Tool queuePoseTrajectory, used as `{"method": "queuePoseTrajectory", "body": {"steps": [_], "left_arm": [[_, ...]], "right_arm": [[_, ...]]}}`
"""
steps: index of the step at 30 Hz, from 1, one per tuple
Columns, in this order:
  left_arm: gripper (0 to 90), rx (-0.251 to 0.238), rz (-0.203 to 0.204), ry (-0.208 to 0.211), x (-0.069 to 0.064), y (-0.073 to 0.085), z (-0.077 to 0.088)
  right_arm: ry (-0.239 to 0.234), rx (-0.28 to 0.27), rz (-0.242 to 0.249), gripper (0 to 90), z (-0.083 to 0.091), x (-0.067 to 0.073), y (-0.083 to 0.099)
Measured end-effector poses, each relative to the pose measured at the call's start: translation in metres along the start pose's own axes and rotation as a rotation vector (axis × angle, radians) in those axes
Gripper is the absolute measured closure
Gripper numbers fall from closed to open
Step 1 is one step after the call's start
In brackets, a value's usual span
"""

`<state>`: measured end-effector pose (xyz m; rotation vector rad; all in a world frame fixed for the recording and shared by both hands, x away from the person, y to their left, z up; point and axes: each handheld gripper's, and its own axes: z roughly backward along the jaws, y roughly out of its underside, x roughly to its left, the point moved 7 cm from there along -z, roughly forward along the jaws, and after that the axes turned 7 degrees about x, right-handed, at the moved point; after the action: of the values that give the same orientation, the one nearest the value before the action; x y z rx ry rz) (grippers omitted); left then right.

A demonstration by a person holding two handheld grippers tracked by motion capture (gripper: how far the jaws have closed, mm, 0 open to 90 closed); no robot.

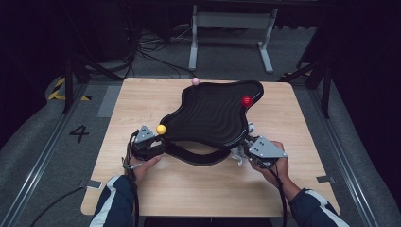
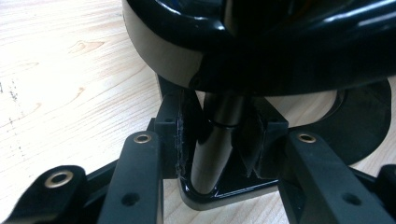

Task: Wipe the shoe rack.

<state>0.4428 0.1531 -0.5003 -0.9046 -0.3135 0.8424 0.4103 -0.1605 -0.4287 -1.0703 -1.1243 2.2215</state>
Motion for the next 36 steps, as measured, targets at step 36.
{"method": "queuePoseTrajectory", "body": {"steps": [36], "left_arm": [[72.6, -0.003, -0.011, 0.045, -0.007, -0.003, -0.006]], "right_arm": [[-0.158, 0.221, 0.003, 77.2, -0.053, 0.035, 0.059]]}}
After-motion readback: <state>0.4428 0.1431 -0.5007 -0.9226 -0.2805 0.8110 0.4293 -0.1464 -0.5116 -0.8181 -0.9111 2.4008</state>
